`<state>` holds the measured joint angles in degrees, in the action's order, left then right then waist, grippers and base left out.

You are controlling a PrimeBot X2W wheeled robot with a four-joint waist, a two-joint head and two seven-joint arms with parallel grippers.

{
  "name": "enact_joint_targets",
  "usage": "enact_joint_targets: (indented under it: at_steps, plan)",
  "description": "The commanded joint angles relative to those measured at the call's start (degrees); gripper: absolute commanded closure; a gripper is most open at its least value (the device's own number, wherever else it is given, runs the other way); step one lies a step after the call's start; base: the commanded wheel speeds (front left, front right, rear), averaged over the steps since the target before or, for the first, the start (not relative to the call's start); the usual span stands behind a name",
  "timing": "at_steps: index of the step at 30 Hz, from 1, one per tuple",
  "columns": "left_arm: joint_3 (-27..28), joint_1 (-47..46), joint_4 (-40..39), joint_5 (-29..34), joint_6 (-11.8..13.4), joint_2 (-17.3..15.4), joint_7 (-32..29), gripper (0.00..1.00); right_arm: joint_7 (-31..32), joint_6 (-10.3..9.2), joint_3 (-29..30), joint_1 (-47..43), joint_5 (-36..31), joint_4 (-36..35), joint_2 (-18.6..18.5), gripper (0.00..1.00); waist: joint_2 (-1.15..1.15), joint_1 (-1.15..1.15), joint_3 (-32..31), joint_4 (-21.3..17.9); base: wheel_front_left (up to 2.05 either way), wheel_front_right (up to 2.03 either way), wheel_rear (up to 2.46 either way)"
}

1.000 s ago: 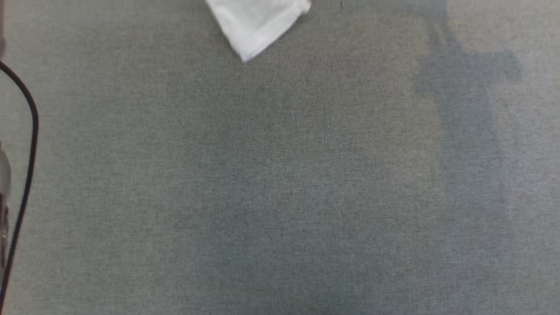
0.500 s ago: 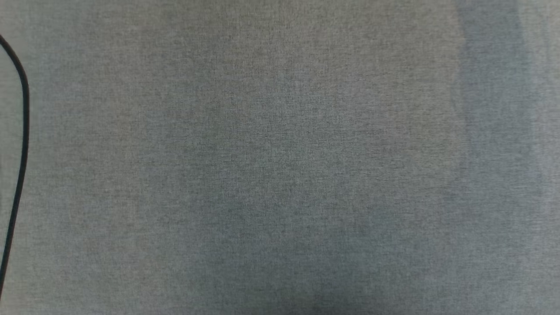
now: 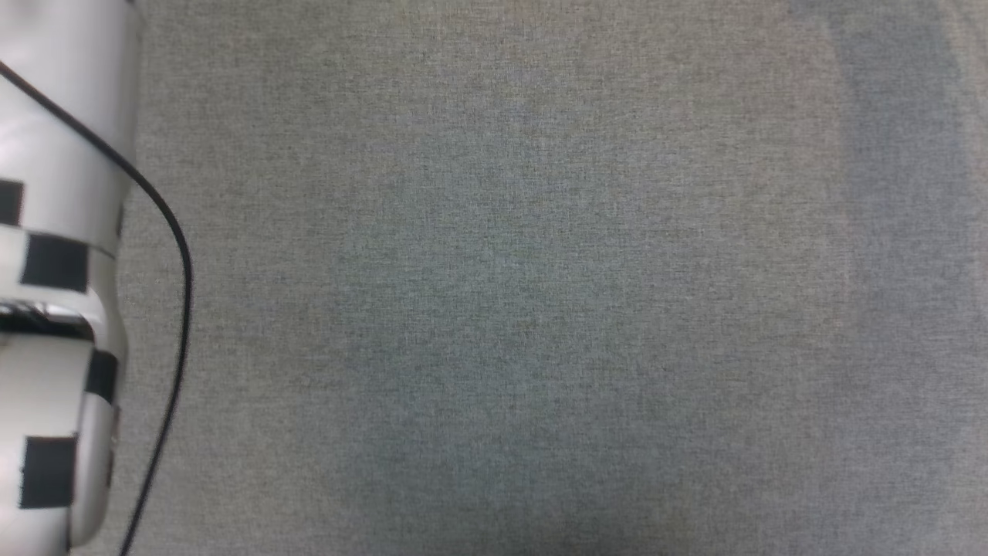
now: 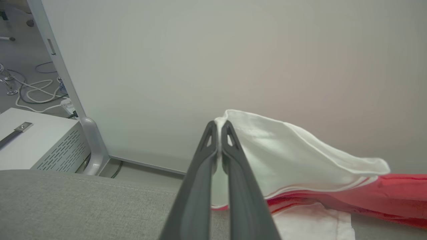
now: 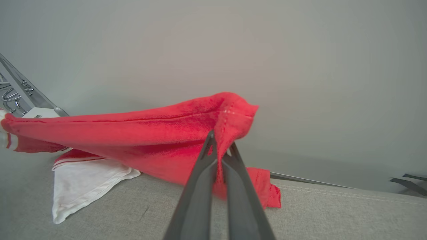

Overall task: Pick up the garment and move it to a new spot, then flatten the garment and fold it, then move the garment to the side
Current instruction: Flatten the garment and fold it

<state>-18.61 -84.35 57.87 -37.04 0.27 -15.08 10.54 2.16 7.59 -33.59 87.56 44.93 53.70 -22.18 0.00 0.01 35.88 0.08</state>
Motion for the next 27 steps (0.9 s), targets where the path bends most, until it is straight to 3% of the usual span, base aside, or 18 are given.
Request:
enact_joint_targets:
  at_steps: [1, 7, 14, 20, 27]
  plan:
    - [0.0, 3.2, 0.4, -0.8, -1.0, 0.3, 0.5, 1.0, -0.8, -0.1, -1.1, -3.0, 1.0, -1.0, -0.8, 1.0, 0.0, -0.01, -1.3, 0.3, 0.0, 0.0, 0.0]
    - [0.1, 16.8, 1.3, -2.8, -3.0, 1.0, 1.8, 1.0, -2.5, -0.1, -5.1, -15.7, 6.3, -4.7, -2.6, 1.0, 0.0, -0.01, -6.5, 0.0, 0.0, 0.0, 0.0]
    - [0.2, 31.5, -1.5, -4.0, -3.5, 0.2, 2.9, 1.0, -4.0, -0.1, -8.5, -27.9, 10.8, -8.6, -5.2, 1.0, 0.0, -0.01, -12.9, -0.3, 0.0, 0.0, 0.0]
    - [-0.3, 43.7, -7.6, -4.6, -2.0, -1.6, 1.4, 1.0, -3.9, -0.1, -10.3, -36.3, 13.1, -12.3, -8.1, 1.0, 0.0, -0.01, -18.5, -0.5, 0.0, 0.0, 0.0]
    - [0.5, 59.4, -21.8, -6.3, 3.3, -4.5, -2.5, 1.0, -4.8, -0.1, -10.0, -46.7, 14.7, -17.2, -11.3, 1.0, 0.0, -0.01, -24.0, -0.4, 0.0, 0.0, 0.0]
